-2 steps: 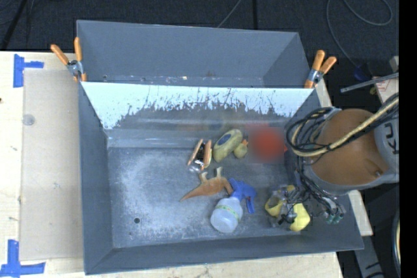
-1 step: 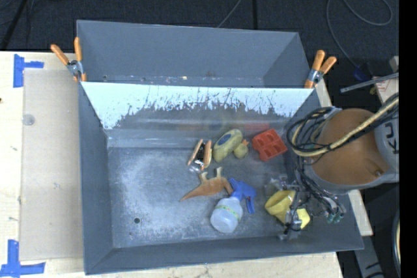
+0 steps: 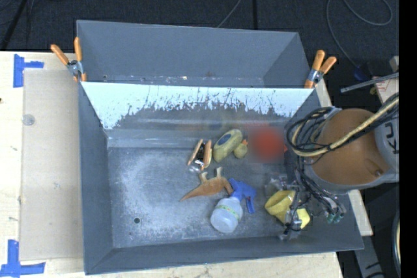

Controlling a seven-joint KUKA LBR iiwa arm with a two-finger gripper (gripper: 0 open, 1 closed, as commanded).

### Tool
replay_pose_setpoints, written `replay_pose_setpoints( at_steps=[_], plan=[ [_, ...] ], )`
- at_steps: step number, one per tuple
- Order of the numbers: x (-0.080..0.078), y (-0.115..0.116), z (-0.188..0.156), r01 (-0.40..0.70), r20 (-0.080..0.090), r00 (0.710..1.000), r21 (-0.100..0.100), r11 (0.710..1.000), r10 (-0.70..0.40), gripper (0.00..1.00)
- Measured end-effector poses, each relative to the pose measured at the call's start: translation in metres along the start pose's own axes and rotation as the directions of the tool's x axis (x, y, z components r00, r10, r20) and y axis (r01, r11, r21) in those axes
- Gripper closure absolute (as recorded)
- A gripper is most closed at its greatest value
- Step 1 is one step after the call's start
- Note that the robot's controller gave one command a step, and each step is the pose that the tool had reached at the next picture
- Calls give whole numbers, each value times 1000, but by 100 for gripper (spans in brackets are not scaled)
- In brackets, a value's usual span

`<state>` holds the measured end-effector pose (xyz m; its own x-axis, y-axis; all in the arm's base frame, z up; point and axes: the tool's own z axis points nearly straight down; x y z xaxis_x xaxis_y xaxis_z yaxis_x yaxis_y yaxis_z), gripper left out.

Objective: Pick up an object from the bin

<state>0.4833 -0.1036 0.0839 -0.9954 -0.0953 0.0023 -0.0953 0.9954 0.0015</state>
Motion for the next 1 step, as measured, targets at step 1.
replay_pose_setpoints(
  at_steps=[1],
  plan=[
    [-4,-17,6,60,1,998,-2,998,-60,0]
  ],
)
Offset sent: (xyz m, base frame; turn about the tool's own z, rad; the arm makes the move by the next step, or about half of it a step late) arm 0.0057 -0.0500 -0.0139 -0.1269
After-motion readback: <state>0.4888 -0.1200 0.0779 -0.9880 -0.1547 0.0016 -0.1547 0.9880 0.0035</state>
